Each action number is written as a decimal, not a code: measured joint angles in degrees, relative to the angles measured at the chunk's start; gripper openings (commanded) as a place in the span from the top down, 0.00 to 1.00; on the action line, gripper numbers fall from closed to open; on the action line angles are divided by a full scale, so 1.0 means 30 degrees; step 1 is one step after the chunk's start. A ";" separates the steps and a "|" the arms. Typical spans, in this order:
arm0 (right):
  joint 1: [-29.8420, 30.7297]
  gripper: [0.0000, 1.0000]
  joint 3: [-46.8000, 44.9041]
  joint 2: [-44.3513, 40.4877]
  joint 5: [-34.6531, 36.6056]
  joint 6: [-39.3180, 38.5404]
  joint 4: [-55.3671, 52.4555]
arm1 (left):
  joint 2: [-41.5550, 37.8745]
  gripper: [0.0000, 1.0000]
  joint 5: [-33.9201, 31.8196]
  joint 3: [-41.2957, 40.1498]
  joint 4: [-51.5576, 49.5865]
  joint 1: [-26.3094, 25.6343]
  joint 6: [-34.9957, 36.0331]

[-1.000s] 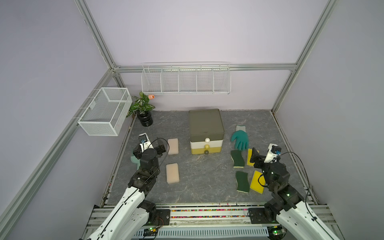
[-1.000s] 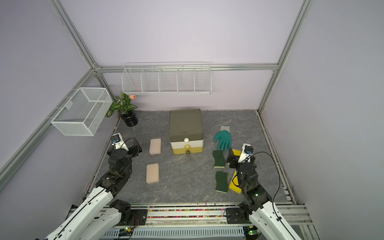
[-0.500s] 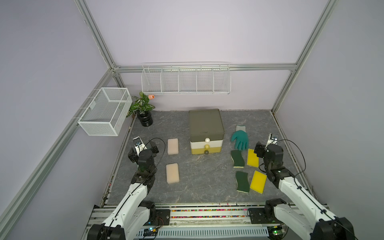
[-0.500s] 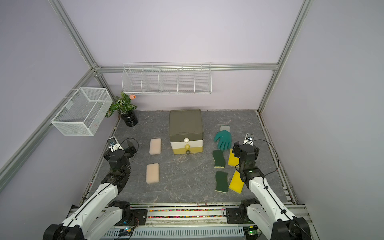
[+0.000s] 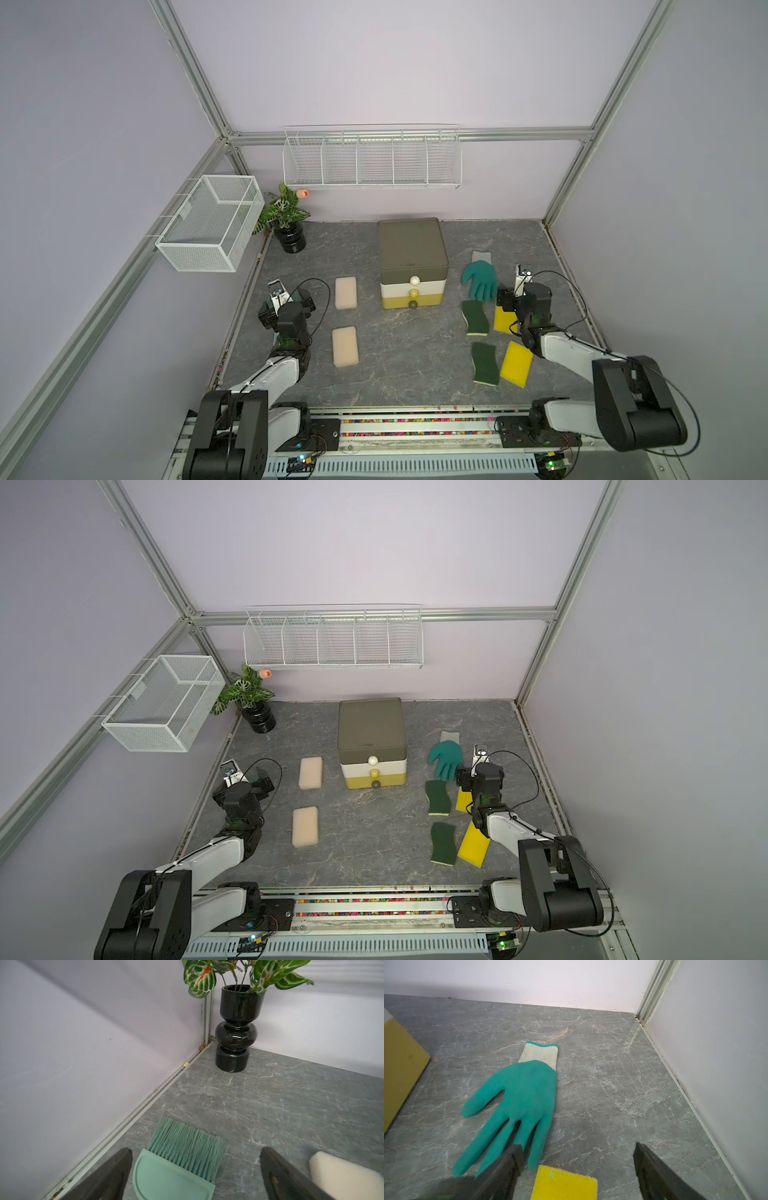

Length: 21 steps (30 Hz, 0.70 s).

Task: Take the sponge out of the drawer
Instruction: Reset both arms

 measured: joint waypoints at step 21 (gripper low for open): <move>-0.1552 0.11 -0.0525 0.3177 -0.3016 -0.0495 0.4430 | 0.6054 0.00 0.5144 0.0670 0.4677 0.0342 0.0597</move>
